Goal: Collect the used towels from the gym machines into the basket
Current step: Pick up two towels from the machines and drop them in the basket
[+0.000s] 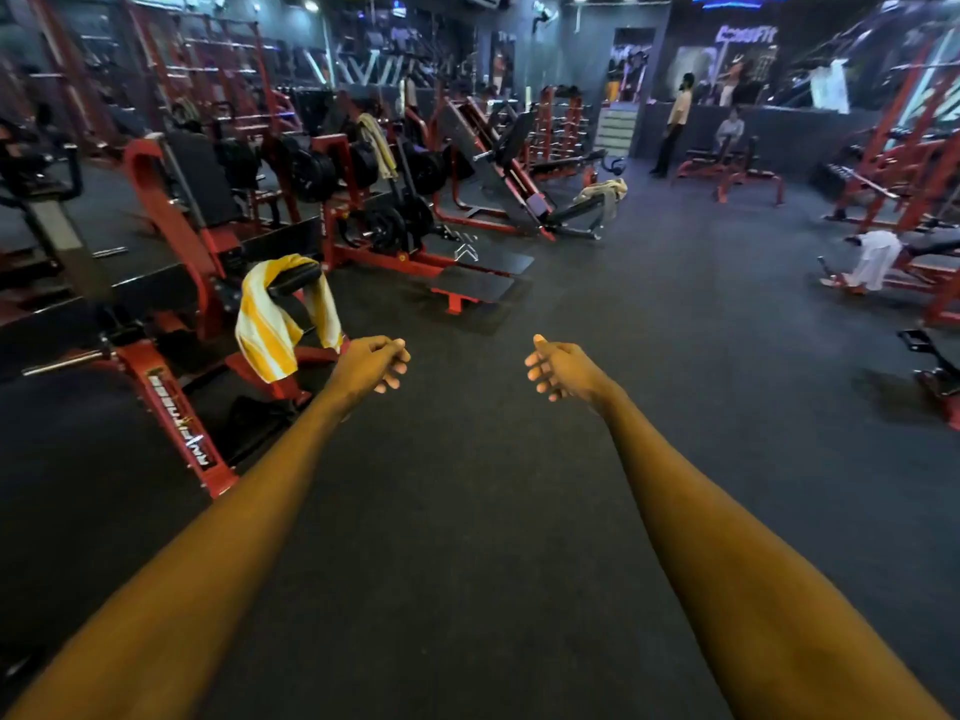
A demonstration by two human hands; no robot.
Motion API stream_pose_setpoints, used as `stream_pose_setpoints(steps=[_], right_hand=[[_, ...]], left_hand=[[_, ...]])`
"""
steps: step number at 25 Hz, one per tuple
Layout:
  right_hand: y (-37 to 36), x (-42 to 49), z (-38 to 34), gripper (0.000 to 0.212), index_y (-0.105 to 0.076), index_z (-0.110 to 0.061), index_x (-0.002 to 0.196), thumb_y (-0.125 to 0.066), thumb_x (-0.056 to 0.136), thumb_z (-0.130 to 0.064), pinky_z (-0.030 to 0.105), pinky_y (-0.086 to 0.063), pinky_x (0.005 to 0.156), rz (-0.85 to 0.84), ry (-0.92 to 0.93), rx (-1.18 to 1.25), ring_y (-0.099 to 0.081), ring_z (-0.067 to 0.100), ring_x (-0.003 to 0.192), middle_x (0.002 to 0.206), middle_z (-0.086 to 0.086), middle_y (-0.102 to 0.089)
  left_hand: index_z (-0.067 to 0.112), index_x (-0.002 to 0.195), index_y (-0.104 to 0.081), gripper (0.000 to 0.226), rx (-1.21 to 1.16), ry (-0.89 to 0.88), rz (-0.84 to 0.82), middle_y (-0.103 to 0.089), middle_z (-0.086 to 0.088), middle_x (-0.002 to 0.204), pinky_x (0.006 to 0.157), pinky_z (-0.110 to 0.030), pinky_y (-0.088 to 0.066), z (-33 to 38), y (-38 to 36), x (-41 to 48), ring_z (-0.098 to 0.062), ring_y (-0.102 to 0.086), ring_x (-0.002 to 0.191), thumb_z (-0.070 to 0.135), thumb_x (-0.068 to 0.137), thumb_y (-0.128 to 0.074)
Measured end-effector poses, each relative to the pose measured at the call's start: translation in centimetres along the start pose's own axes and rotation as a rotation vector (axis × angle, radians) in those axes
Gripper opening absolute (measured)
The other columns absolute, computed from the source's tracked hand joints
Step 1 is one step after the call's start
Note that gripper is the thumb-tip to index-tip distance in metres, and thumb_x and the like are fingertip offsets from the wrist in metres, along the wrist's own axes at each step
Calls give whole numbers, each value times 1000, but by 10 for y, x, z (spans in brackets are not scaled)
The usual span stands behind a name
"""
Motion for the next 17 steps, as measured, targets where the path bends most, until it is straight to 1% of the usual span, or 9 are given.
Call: stream_pose_setpoints(steps=[6, 10, 13, 17], right_hand=[[-95, 52, -14, 51, -66, -6, 108, -40, 104, -50, 26, -46, 57, -103, -20, -26, -59, 14, 68, 87, 4, -65], [-157, 99, -42, 49, -66, -6, 107, -41, 105, -48, 26, -45, 55, -135, -22, -9, -57, 13, 64, 84, 3, -64], [-198, 137, -56, 47, -66, -7, 104, -42, 104, -48, 25, -44, 52, -158, -6, 39, -57, 13, 61, 81, 3, -63], [-250, 198, -58, 48, -67, -7, 101, -43, 104, -48, 24, -44, 49, -208, -7, 45, -56, 11, 58, 78, -1, -59]], left_hand=[[14, 81, -67, 30, -13, 136, 132, -67, -3, 71, 48, -24, -40, -57, 80, 7, -15, -59, 53, 28, 102, -50], [11, 85, -67, 29, -3, 162, 186, -66, -5, 72, 48, -24, -38, -86, 140, 30, -12, -58, 49, 25, 102, -48], [12, 83, -67, 29, -17, 177, 220, -65, -2, 69, 45, -23, -38, -110, 174, 50, -8, -57, 45, 25, 102, -50], [13, 80, -68, 30, -6, 191, 254, -66, -1, 66, 49, -25, -41, -142, 211, 85, -12, -58, 48, 24, 102, -51]])
Point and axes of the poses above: each hand's wrist, its own x-axis towards the middle knuckle, its own y-axis out of the back of the hand, z = x × y, the point moved 1 cm from there along x, towards the middle knuckle
